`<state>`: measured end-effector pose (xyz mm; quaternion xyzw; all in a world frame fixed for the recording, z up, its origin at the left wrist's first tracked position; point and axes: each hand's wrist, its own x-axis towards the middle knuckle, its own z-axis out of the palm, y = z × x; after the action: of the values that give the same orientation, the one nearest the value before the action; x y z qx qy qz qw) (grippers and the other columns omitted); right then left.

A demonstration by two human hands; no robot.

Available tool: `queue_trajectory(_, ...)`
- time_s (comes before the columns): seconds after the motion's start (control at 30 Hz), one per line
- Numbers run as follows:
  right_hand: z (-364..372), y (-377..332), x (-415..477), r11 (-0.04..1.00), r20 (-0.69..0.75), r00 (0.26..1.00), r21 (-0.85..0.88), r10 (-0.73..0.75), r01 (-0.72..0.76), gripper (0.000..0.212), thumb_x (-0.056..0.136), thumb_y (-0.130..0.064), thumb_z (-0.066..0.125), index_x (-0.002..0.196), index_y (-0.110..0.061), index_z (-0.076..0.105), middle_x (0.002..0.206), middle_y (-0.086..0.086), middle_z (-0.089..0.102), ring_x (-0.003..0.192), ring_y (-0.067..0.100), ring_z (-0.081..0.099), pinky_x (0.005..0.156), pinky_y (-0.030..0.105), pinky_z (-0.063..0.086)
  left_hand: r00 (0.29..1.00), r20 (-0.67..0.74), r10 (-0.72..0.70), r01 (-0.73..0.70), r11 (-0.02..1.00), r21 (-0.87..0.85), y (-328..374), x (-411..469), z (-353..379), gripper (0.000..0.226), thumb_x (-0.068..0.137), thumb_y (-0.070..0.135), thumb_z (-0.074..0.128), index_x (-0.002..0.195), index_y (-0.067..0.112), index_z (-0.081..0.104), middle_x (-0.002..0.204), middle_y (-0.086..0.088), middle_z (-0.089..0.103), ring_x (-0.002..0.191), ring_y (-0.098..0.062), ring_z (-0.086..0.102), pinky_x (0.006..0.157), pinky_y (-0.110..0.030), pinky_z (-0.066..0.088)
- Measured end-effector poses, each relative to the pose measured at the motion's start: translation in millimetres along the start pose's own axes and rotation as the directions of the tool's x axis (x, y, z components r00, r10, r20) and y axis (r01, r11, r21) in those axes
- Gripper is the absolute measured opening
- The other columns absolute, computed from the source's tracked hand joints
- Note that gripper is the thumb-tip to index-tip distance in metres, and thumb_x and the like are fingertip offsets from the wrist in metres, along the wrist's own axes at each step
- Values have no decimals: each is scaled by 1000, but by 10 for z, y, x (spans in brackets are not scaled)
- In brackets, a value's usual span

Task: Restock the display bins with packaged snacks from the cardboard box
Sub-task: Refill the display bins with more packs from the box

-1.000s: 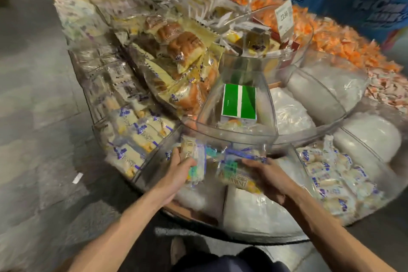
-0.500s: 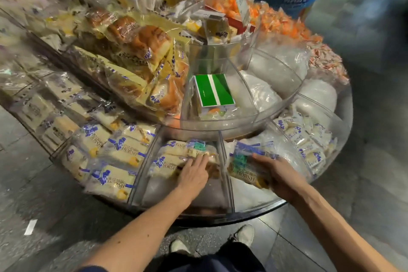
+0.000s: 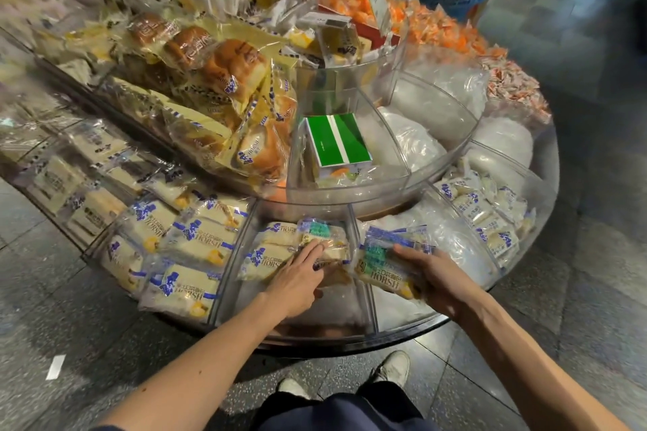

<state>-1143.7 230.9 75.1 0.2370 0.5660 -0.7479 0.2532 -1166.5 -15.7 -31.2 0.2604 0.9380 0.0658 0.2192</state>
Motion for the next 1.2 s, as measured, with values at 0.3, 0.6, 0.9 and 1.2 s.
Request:
queue_trajectory(0.3,275,63,78,1000,119,993,13,-5,3,40,82,-9,71,117,7,63,107,24,73,83,30,75,63,35,63,959,43,-281,120,263,-957,42,-290,-820,9,100,27,58,108,24,62,105,-8,68,79,-12,65,68,-30,56)
queue_trajectory(0.6,846,209,183,999,226,974,44,4,-15,48,75,-9,75,119,5,65,114,26,71,96,34,73,74,39,63,946,193,-262,238,155,-959,-169,-879,-1056,22,94,13,67,114,17,59,93,-9,75,74,-18,68,67,-31,49)
queue_trajectory(0.9,1113,348,177,988,97,994,-139,-54,68,32,91,-12,71,122,-7,62,102,15,76,83,32,74,71,46,62,851,-1,-525,142,232,-962,-233,-1136,-1161,24,88,6,63,112,13,63,94,-17,70,60,-21,57,47,-30,47)
queue_trajectory(1.2,1265,311,60,999,247,968,-11,44,-42,23,98,-9,56,118,0,65,101,23,71,81,32,69,70,45,59,907,-139,-397,123,565,-816,108,-870,-1159,36,96,37,63,126,19,62,75,6,60,56,-5,58,56,-19,51)
